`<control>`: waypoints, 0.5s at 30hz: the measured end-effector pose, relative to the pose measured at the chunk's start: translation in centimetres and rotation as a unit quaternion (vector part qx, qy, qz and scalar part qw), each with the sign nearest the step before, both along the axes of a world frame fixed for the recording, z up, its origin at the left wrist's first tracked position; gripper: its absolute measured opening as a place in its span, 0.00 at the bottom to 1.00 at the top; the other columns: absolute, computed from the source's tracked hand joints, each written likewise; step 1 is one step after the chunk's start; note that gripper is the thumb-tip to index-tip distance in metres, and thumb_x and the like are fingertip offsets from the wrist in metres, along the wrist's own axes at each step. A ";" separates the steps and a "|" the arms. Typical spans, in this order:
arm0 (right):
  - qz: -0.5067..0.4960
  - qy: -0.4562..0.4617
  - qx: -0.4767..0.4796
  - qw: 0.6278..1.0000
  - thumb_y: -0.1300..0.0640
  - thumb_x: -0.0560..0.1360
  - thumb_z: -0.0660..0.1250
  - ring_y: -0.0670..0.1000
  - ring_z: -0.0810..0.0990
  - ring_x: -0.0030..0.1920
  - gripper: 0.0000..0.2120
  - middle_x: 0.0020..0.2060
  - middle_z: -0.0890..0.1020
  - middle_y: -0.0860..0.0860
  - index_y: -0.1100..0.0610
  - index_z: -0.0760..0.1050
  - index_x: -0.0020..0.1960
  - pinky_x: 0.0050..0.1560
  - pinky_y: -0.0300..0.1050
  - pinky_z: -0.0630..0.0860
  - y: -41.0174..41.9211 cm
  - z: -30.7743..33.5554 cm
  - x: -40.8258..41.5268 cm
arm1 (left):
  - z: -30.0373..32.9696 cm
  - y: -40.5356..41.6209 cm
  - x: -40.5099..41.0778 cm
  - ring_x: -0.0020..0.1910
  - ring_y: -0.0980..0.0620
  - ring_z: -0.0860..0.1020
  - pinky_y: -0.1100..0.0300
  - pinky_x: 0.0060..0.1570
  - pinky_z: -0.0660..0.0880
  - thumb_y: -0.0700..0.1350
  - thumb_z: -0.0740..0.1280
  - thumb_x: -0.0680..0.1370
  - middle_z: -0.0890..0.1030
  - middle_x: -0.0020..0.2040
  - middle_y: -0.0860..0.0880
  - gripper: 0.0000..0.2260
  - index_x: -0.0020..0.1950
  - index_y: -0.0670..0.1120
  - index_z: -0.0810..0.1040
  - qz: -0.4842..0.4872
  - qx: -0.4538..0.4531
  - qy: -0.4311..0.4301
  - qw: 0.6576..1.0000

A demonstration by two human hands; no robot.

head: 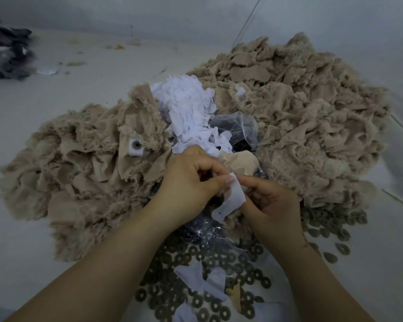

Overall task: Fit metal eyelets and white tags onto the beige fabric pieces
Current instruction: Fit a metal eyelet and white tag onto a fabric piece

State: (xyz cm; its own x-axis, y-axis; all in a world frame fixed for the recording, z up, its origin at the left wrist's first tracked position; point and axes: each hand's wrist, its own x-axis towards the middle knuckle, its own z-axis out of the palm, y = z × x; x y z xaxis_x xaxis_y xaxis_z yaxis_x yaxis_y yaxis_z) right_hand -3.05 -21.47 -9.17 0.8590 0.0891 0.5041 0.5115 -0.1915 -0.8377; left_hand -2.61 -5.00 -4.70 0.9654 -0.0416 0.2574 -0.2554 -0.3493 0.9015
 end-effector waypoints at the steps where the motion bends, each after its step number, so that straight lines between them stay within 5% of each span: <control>1: 0.001 0.002 -0.001 1.000 0.52 0.76 0.69 0.56 0.85 0.36 0.10 0.40 0.87 0.47 0.42 0.81 0.56 0.33 0.54 0.81 0.0 -0.1 0.0 | 0.1 0.1 0.1 0.37 0.62 0.73 0.71 0.38 0.69 0.40 0.76 0.72 0.77 0.42 0.49 0.05 0.37 0.47 0.84 0.000 0.021 -0.002 1.000; 4: 0.001 0.000 0.001 1.000 0.52 0.76 0.70 0.52 0.85 0.36 0.10 0.40 0.87 0.45 0.42 0.81 0.56 0.34 0.52 0.81 -0.1 -0.2 0.0 | 0.4 0.4 0.4 0.43 0.61 0.77 0.72 0.43 0.71 0.38 0.75 0.72 0.79 0.46 0.48 0.06 0.36 0.43 0.82 -0.021 0.032 -0.004 0.999; 9: -0.002 0.011 -0.002 1.000 0.57 0.76 0.72 0.41 0.81 0.31 0.10 0.35 0.85 0.40 0.46 0.82 0.55 0.30 0.34 0.76 0.0 -0.1 0.0 | 0.0 0.7 0.5 0.22 0.56 0.71 0.67 0.25 0.68 0.38 0.73 0.74 0.75 0.23 0.46 0.07 0.39 0.36 0.81 -0.048 -0.054 0.051 0.996; 13: -0.012 0.026 -0.016 0.999 0.58 0.74 0.71 0.51 0.83 0.31 0.11 0.36 0.86 0.44 0.44 0.82 0.53 0.30 0.48 0.80 -0.1 -0.4 0.2 | 0.1 0.3 0.5 0.22 0.56 0.73 0.66 0.25 0.71 0.36 0.69 0.78 0.80 0.27 0.48 0.06 0.42 0.38 0.82 -0.031 -0.087 0.057 0.994; 15: -0.036 0.028 -0.024 0.999 0.58 0.72 0.71 0.50 0.83 0.33 0.14 0.38 0.86 0.42 0.40 0.80 0.52 0.32 0.46 0.82 -0.2 -0.5 0.2 | 0.5 0.2 0.6 0.25 0.58 0.76 0.67 0.27 0.73 0.35 0.68 0.78 0.82 0.29 0.50 0.07 0.43 0.43 0.82 0.006 -0.118 0.026 0.993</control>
